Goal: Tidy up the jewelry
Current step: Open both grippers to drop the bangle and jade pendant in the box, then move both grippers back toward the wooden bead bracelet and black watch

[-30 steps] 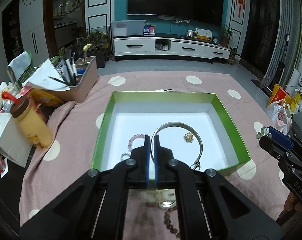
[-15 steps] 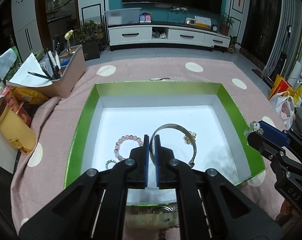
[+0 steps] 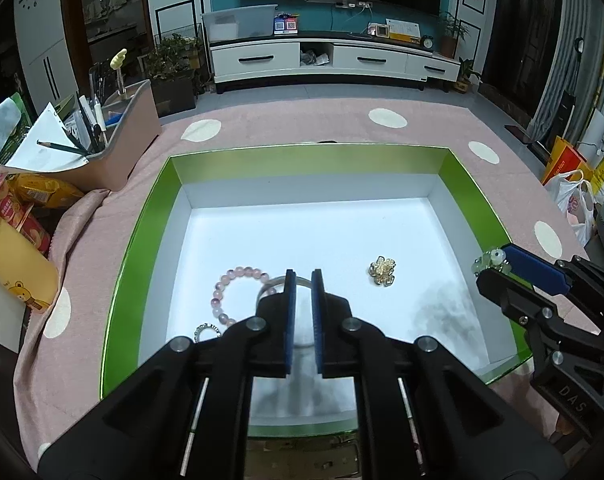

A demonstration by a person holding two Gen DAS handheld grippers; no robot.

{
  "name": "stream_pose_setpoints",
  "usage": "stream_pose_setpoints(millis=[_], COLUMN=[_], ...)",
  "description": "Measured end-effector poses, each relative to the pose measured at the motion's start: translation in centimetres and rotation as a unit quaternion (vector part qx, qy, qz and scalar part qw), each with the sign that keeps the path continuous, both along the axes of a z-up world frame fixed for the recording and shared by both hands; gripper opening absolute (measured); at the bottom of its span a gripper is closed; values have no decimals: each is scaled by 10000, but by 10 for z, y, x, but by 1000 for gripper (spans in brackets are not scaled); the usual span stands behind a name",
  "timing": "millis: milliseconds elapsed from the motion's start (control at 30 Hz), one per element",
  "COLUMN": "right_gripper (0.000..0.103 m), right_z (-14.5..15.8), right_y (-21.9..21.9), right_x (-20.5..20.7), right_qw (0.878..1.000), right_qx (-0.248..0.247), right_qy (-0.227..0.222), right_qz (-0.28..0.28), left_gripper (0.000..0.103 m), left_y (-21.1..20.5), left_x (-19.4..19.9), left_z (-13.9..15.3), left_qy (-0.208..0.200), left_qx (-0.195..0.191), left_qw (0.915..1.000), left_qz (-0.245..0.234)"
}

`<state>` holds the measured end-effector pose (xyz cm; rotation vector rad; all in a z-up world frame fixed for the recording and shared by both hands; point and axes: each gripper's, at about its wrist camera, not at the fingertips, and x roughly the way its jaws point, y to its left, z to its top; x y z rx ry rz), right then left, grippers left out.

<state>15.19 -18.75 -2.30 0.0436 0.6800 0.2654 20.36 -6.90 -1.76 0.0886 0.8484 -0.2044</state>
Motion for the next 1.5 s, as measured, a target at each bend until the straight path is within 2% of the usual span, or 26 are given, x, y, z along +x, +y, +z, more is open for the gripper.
stream_pose_setpoints(millis=[133,200,233,333,400,533,600,667,733,800,933,1500], right_gripper=[32,41,43,44,49,58,66,74,79,86,92,93], right_z=[2,4,5,9,12,18,20,23,25,26,31,49], right_y=[-3,-5,-6,-8,-10,-14,-16,-18,-19,-19,-20,-13], right_x=[-1,-4,-6,-11,-16,-27,-33,-40,-48,-54,-68,-120], right_qw=[10000,9999,9999,9998,9997,9995,9993,9991,9990,9989,9987,9990], right_qx=[47,90,117,148,174,228,252,281,269,245,260,269], right_qy=[-30,-38,-50,-86,-91,-110,-100,-77,-40,-3,72,6], right_qz=[-60,-96,-103,-120,-134,-197,-253,-307,-364,-397,-433,-360], left_gripper=[9,19,28,37,46,72,76,88,89,96,99,101], left_y=[0,1,1,1,2,2,3,4,5,7,9,20], left_x=[0,-1,-2,-6,-9,-20,-25,-31,-37,-45,-58,-119], left_z=[3,4,5,9,12,19,22,25,29,33,40,60], left_qy=[-25,-37,-44,-103,-127,-234,-269,-301,-335,-372,-412,-616], left_qx=[14,14,-2,12,5,32,41,76,90,112,126,209], left_qw=[10000,10000,10000,9999,9999,9997,9996,9995,9994,9992,9990,9975], left_qz=[0,13,14,8,8,21,31,68,79,127,149,267])
